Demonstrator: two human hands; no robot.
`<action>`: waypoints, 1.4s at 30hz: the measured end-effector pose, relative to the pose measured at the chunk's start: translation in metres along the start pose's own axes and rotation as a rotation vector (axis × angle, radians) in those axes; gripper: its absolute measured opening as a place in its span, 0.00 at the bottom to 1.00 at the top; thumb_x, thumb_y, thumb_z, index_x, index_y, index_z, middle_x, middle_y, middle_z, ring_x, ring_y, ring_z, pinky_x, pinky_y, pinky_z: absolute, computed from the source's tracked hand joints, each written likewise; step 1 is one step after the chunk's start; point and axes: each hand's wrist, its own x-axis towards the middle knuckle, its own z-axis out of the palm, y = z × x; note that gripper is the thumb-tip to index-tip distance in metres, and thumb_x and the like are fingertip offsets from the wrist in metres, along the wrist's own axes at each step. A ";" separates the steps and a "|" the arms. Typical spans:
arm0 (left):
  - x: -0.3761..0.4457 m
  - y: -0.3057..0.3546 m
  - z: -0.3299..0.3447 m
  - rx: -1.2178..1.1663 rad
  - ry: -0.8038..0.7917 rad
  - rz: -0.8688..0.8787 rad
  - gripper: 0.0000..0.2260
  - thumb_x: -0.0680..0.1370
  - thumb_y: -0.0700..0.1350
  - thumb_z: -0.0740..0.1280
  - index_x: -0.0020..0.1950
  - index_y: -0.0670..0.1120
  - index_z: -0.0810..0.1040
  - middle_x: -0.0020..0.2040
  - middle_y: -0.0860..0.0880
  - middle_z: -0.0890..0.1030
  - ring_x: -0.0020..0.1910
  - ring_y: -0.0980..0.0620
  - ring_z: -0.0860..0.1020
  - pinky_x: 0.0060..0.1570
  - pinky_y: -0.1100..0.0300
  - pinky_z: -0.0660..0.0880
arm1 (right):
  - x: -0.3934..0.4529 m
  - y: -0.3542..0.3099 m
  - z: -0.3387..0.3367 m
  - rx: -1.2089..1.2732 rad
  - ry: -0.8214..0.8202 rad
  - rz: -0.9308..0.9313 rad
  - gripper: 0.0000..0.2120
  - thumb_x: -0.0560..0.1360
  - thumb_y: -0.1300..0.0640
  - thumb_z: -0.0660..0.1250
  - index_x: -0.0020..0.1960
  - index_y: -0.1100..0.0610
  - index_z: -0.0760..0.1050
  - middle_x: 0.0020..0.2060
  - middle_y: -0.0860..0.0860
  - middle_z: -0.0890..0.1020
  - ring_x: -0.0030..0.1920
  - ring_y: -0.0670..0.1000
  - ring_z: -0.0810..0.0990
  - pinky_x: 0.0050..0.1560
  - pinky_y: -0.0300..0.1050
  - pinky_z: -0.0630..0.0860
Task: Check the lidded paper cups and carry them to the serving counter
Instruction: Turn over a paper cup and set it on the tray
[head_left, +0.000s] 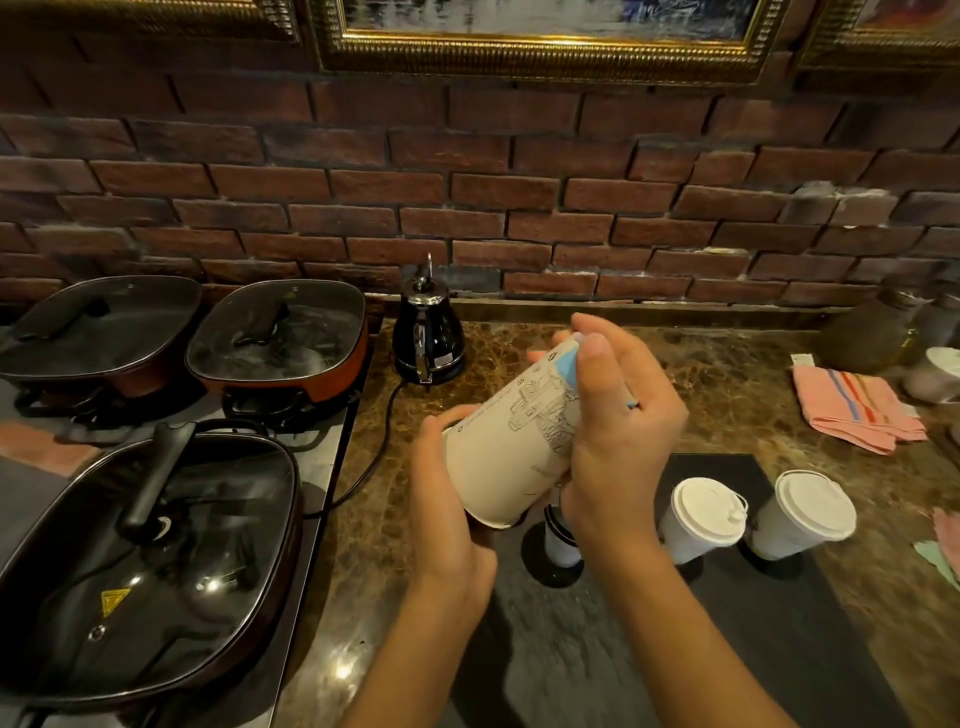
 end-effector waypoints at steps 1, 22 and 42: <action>0.001 0.002 -0.002 -0.024 -0.008 -0.059 0.22 0.84 0.59 0.54 0.58 0.48 0.81 0.52 0.39 0.86 0.42 0.43 0.86 0.39 0.49 0.81 | 0.000 0.001 -0.002 -0.048 -0.036 0.010 0.17 0.73 0.42 0.68 0.57 0.49 0.82 0.52 0.52 0.86 0.55 0.56 0.86 0.54 0.64 0.82; 0.002 0.013 -0.011 0.013 -0.003 -0.137 0.21 0.82 0.57 0.56 0.56 0.46 0.84 0.49 0.40 0.86 0.43 0.41 0.84 0.39 0.49 0.79 | 0.012 -0.005 -0.010 -0.037 -0.329 0.041 0.17 0.72 0.45 0.68 0.57 0.52 0.80 0.52 0.55 0.86 0.54 0.59 0.86 0.54 0.68 0.81; 0.000 0.023 -0.016 0.076 -0.087 -0.219 0.22 0.81 0.58 0.56 0.55 0.46 0.84 0.47 0.40 0.86 0.40 0.39 0.83 0.32 0.55 0.77 | 0.008 -0.004 -0.025 0.006 -0.471 0.008 0.19 0.71 0.42 0.72 0.57 0.52 0.80 0.54 0.56 0.85 0.57 0.62 0.83 0.55 0.68 0.80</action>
